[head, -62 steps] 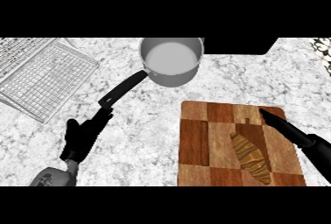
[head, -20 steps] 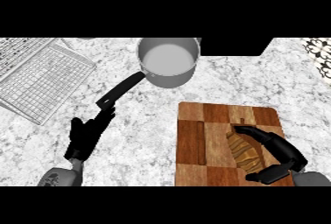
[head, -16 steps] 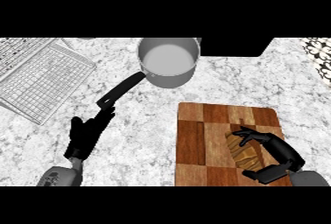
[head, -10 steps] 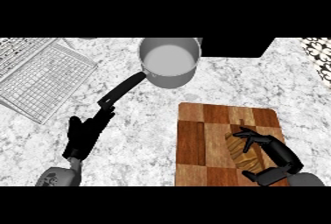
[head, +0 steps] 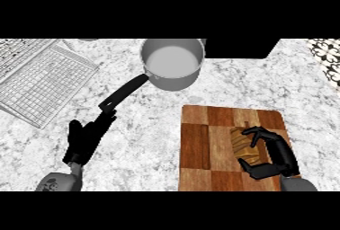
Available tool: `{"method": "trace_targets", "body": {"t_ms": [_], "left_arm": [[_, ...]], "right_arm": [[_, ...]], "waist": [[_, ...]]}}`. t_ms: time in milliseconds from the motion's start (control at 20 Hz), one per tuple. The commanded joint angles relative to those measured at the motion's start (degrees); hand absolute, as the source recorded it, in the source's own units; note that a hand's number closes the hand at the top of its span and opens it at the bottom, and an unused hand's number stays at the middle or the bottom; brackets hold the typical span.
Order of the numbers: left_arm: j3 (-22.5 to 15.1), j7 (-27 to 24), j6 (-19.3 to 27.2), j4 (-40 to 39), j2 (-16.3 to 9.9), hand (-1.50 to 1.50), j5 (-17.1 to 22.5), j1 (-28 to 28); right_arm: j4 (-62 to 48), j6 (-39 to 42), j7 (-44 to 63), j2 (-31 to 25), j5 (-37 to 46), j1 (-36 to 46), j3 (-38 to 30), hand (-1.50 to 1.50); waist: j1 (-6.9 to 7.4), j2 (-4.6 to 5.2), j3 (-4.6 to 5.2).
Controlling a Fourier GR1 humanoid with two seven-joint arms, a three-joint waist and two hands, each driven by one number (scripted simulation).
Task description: Pick the croissant from the cutting board and place it in the pot
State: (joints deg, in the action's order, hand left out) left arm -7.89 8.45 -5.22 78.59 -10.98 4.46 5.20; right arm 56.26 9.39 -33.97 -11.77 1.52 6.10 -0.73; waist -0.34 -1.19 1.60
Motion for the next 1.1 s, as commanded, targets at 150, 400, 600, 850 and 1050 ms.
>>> {"method": "trace_targets", "body": {"t_ms": [150, 400, 600, 850, 1050], "left_arm": [[0.72, -0.98, 0.04, -1.37, 0.6, 0.0, -0.47, 0.38], [0.44, -3.09, -1.33, -2.13, 0.88, 0.0, -0.8, -2.71], [2.69, -0.26, -2.42, 0.2, -0.99, 0.0, 0.22, -1.16], [-0.35, 1.71, 0.43, 3.73, 2.5, 0.0, -2.11, -2.81], [1.37, -1.95, -1.37, -1.05, 1.93, 0.0, -2.03, -1.02]], "right_arm": [[3.25, -18.94, 1.72, 6.9, 6.42, 0.08, -0.14, 1.5], [19.24, -26.03, 14.84, 8.6, 14.15, -3.83, 6.53, 1.5], [24.88, -28.55, 20.87, 6.65, 19.86, -3.45, 7.88, 1.5], [38.17, -28.49, 32.65, 4.34, 28.9, -5.06, 12.29, 1.5], [42.03, -28.55, 46.03, 7.7, 38.39, 2.18, 15.7, 1.5]], "waist": [[0.19, 1.19, -1.57], [0.1, 1.04, -1.52], [0.26, 1.11, -1.55], [0.23, 0.98, -1.54], [0.25, 1.08, -1.52]]}}
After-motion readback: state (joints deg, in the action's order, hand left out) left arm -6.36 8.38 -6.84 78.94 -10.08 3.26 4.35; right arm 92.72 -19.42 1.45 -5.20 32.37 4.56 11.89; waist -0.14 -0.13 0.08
